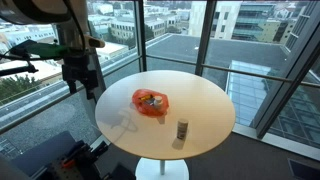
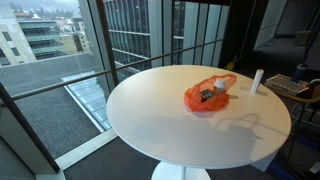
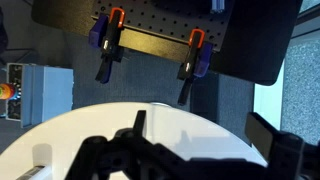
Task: Put the white bottle inside the plastic bag
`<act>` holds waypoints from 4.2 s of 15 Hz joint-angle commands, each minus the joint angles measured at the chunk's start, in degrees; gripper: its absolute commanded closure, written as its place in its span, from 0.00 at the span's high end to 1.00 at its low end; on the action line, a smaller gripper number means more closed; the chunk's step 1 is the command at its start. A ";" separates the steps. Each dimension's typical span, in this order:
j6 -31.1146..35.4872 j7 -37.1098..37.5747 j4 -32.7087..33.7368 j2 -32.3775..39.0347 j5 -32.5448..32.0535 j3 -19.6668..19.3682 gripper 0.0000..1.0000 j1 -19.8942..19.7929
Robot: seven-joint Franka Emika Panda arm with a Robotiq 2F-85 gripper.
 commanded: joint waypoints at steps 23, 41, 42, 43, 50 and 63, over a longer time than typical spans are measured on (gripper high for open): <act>18.15 12.98 19.75 27.20 -12.54 -7.47 1.00 -15.71; 29.28 22.41 24.46 37.70 -12.29 -13.51 1.00 -16.60; 29.79 23.08 24.94 38.78 -12.02 -14.04 1.00 -16.64; 30.35 23.68 25.53 39.98 -11.48 -14.65 1.00 -16.77; 33.70 25.58 29.83 48.15 -5.96 -18.22 1.00 -17.07; 39.00 25.86 34.30 56.45 -1.96 -19.65 1.00 -15.77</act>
